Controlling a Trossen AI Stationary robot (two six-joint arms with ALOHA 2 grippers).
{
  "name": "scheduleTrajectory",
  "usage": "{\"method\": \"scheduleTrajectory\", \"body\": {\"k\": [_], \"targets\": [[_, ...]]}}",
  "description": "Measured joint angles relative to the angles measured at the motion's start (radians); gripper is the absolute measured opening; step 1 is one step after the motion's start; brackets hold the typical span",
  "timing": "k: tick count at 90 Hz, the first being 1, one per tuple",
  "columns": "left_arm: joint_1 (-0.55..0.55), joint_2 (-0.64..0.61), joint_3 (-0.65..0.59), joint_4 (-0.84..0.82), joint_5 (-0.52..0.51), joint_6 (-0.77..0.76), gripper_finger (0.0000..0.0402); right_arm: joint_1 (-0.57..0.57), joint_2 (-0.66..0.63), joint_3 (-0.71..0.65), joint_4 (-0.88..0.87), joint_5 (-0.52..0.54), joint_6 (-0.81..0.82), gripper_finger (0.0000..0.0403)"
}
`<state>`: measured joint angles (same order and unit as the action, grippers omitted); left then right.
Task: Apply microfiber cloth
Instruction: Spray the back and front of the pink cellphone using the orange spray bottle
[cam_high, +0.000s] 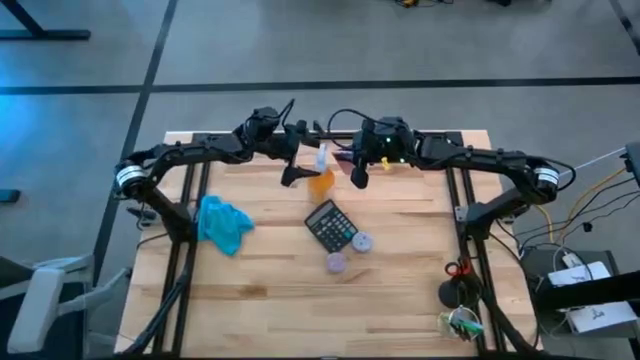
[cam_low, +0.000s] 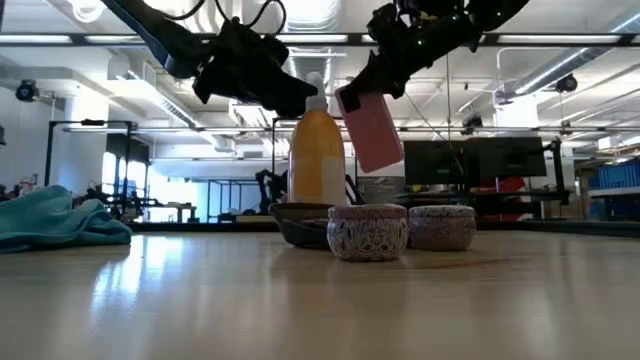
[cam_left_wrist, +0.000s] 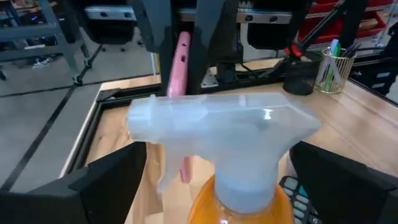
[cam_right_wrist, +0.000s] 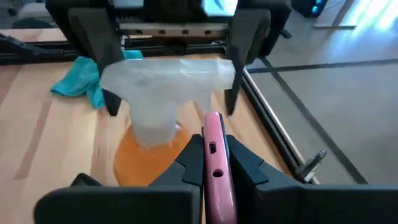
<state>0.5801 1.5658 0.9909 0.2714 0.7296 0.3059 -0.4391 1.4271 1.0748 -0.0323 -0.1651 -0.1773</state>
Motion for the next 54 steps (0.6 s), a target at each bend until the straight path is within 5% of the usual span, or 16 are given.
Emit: {"method": "scheduleTrajectory", "body": {"k": [25,54], "targets": [[-0.029,0.043,0.000,-0.001,0.013,-0.016,0.0382,-0.102,0.022,0.000,0.168,-0.152,-0.077,0.0014],[-0.033,0.026,0.000,-0.008,0.011,-0.033,0.0382,-0.233,0.210,0.109,0.345,-0.408,-0.021,0.0014]]}}
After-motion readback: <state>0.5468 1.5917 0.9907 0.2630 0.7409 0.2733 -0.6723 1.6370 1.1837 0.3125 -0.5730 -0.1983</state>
